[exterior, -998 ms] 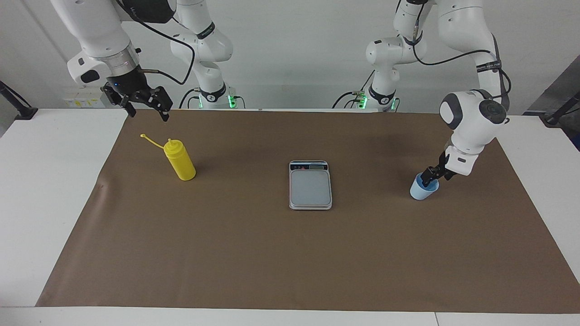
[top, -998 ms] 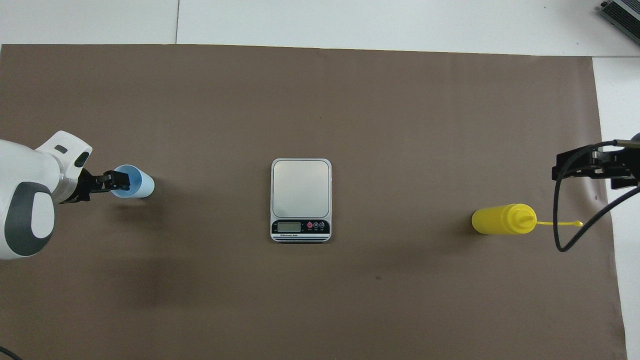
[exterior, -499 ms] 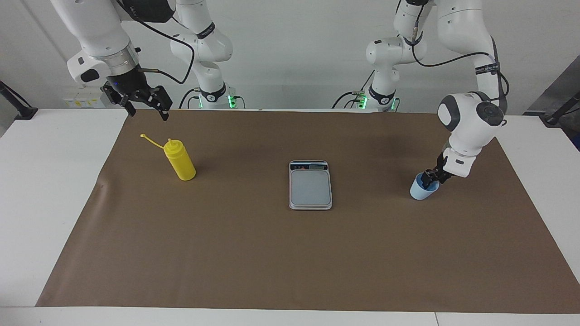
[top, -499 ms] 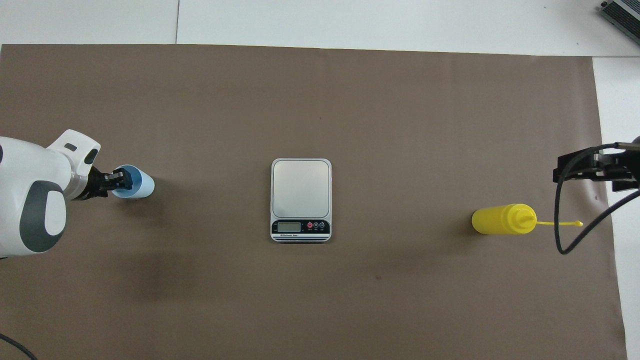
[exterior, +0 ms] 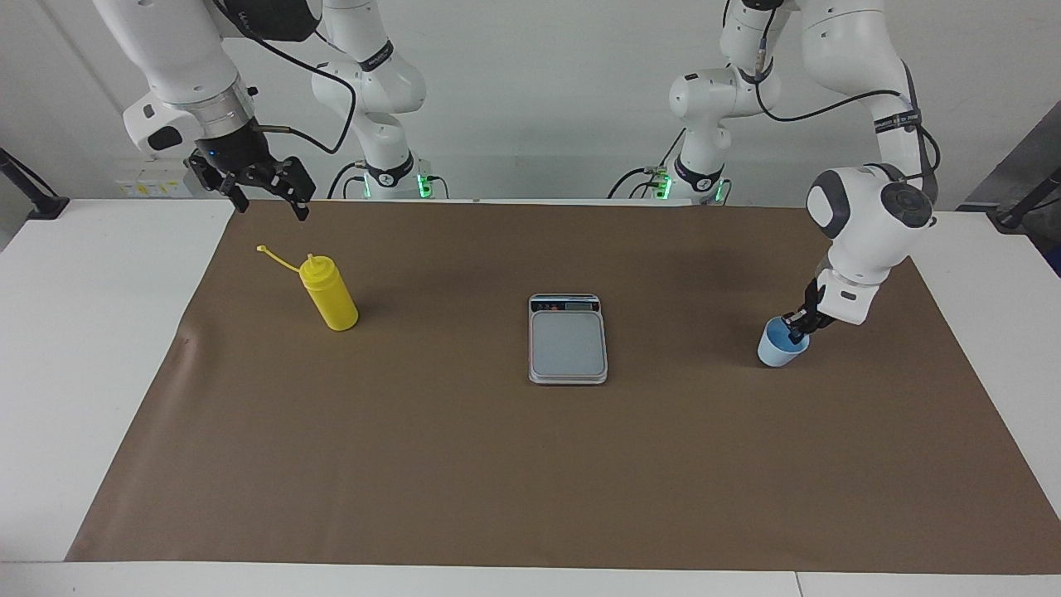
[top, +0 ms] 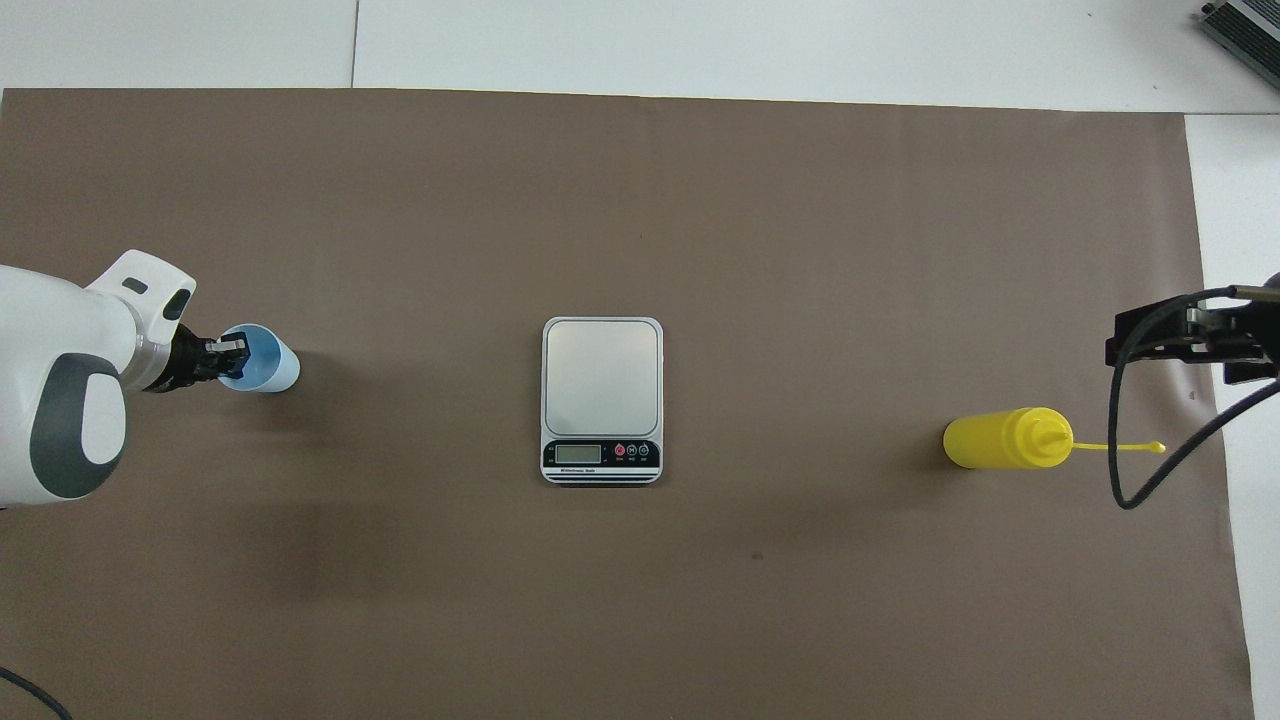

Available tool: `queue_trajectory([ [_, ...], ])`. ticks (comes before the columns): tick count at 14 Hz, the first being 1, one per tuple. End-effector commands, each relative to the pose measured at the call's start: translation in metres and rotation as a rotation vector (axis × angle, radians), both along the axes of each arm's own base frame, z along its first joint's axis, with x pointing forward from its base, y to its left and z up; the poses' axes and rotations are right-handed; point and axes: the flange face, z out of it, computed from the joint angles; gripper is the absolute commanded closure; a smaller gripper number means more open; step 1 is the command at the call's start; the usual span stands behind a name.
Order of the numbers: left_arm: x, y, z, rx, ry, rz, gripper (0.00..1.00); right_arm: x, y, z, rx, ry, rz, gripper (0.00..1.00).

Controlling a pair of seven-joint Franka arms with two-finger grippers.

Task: Pour seasoning into cup on scale with both arms
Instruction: 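Lift the blue cup with the left gripper and carry it over the scale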

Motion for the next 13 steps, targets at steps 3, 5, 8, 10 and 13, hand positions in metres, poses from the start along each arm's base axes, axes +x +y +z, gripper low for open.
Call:
queue_trajectory([
  [3,0.034,-0.012,0.057,-0.047,0.007,0.020,1.00,-0.009,-0.002,0.000,0.003,0.007,-0.011,0.00],
  [5,0.043,-0.034,0.083,-0.069,0.002,0.035,1.00,-0.009,-0.002,0.000,0.003,0.007,-0.011,0.00],
  [8,0.051,-0.091,0.099,-0.079,-0.022,0.106,1.00,-0.009,-0.002,0.000,0.003,0.007,-0.011,0.00],
  [10,0.051,-0.135,0.103,-0.089,-0.037,0.145,1.00,-0.009,-0.002,0.000,0.003,0.007,-0.010,0.00],
  [13,0.038,-0.206,0.099,-0.112,-0.069,0.161,1.00,-0.009,-0.002,0.000,0.003,0.007,-0.008,0.00],
])
